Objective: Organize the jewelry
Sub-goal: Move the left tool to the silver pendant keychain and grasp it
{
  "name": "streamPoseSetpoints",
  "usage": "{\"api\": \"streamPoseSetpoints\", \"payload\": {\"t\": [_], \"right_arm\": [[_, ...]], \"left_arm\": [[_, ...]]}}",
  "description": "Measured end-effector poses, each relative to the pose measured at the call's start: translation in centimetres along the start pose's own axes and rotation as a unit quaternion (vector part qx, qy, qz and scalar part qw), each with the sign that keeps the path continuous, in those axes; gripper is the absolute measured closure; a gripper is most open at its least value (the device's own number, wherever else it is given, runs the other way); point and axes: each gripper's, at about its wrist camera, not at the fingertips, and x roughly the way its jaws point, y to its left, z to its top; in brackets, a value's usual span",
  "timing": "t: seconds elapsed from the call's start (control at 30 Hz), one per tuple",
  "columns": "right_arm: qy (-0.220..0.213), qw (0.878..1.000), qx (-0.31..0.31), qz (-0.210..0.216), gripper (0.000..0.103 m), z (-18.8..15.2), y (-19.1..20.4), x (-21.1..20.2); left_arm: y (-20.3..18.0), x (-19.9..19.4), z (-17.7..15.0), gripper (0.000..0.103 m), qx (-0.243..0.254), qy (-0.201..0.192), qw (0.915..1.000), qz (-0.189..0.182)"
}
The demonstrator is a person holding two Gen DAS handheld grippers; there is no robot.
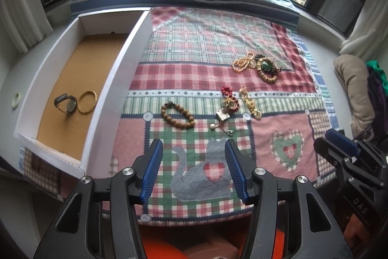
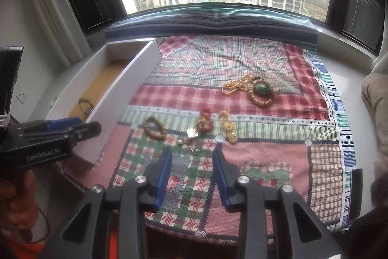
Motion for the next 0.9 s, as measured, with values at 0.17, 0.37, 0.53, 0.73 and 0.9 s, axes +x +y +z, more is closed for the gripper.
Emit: {"api": "streamPoseSetpoints", "payload": {"t": [0.17, 0.37, 0.53, 0.73, 0.9], "right_arm": [[0.004, 1.000, -0.002, -0.006, 0.068, 0.0, -0.5, 0.7], [0.016, 1.000, 0.005, -0.009, 0.068, 0.2, -0.3, 2.3], [0.021, 1.000, 0.004, -0.008, 0.068, 0.4, 0.0, 3.4], [0.025, 1.000, 0.013, -0.012, 0.068, 0.6, -0.5, 4.2], [0.032, 0.999, 0.031, -0.022, 0.068, 0.4, -1.7, 4.8]], "left_arm": [[0.5, 0.8, -0.5, 0.048, -0.007, 0.008, 0.9999, 0.012], [1.5, 2.1, -0.9, 0.048, -0.019, 0.016, 0.9993, 0.029], [2.3, 2.9, -1.1, 0.048, -0.029, 0.023, 0.9987, 0.035], [2.5, 3.7, -0.8, 0.048, -0.036, 0.026, 0.9983, 0.037], [2.3, 4.7, -0.4, 0.048, -0.033, 0.030, 0.9984, 0.036]]}}
